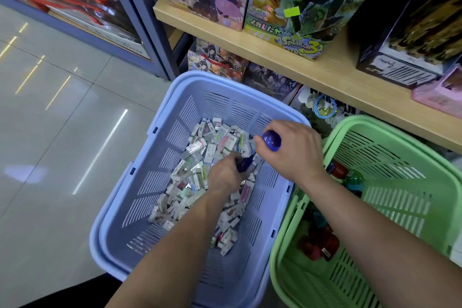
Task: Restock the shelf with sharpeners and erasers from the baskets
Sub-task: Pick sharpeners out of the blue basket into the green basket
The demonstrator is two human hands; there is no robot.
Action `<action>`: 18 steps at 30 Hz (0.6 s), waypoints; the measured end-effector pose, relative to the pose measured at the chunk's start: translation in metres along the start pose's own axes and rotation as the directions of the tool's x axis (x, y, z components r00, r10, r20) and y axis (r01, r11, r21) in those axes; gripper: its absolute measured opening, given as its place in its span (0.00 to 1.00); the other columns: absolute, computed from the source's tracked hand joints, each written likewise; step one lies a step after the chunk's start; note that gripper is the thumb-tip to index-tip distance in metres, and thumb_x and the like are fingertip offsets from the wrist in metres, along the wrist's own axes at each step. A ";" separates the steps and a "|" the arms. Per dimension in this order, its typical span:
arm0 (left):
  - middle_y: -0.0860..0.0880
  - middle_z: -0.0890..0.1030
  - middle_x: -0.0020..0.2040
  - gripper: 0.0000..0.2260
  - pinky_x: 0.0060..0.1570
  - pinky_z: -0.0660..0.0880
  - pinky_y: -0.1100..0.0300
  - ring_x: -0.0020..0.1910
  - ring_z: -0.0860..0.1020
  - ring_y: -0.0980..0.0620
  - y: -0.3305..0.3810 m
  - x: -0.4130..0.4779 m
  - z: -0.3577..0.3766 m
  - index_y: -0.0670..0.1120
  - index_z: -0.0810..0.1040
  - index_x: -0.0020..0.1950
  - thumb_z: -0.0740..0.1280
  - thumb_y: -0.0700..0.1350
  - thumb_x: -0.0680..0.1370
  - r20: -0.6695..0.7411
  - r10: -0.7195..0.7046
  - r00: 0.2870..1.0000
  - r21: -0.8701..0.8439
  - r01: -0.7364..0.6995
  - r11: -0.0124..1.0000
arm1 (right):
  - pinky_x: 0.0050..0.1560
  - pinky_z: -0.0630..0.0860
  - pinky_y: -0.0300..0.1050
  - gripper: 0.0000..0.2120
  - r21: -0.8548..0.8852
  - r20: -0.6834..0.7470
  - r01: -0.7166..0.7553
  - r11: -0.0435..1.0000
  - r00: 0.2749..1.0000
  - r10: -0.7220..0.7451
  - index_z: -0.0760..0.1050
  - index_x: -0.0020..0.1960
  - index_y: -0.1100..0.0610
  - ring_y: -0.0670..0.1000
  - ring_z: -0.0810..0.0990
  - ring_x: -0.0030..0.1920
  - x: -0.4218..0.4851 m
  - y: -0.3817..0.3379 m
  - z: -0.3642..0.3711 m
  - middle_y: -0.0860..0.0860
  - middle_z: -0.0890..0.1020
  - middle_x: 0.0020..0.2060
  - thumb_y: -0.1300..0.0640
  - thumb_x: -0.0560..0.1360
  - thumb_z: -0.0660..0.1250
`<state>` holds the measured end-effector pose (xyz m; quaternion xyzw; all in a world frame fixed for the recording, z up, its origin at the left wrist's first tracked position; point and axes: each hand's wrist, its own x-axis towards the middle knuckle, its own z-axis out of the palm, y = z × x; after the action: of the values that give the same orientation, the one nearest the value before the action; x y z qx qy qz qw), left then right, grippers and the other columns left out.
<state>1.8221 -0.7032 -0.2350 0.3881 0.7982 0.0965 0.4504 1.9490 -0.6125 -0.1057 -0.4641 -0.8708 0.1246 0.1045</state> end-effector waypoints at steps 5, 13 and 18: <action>0.50 0.85 0.47 0.16 0.41 0.82 0.54 0.39 0.83 0.49 -0.005 -0.018 -0.027 0.54 0.79 0.65 0.72 0.53 0.78 0.061 0.077 0.995 -0.150 -0.067 0.986 | 0.35 0.68 0.42 0.17 0.009 0.002 0.004 1.000 1.000 -0.004 0.74 0.40 0.51 0.51 0.75 0.33 0.000 0.001 0.000 0.46 0.78 0.32 0.38 0.74 0.63; 0.52 0.82 0.38 0.08 0.31 0.73 0.63 0.26 0.76 0.58 0.048 -0.106 -0.115 0.49 0.79 0.55 0.71 0.44 0.76 -0.058 0.158 0.986 -0.250 -0.168 0.954 | 0.37 0.71 0.45 0.15 0.171 0.218 -0.096 0.981 0.974 0.057 0.72 0.38 0.51 0.52 0.77 0.34 -0.004 -0.016 -0.035 0.46 0.76 0.30 0.42 0.77 0.64; 0.47 0.80 0.39 0.07 0.28 0.72 0.65 0.24 0.73 0.60 0.111 -0.155 -0.110 0.45 0.79 0.56 0.69 0.41 0.78 -0.063 0.280 0.958 -0.290 -0.286 0.913 | 0.35 0.68 0.47 0.17 0.343 0.080 -0.259 0.903 0.966 0.247 0.73 0.40 0.53 0.54 0.75 0.34 -0.042 0.018 -0.100 0.47 0.76 0.30 0.41 0.78 0.65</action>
<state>1.8395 -0.7156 -0.0158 0.4268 0.7147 0.2829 0.4765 2.0154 -0.6263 -0.0197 -0.5446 -0.7687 0.2983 0.1535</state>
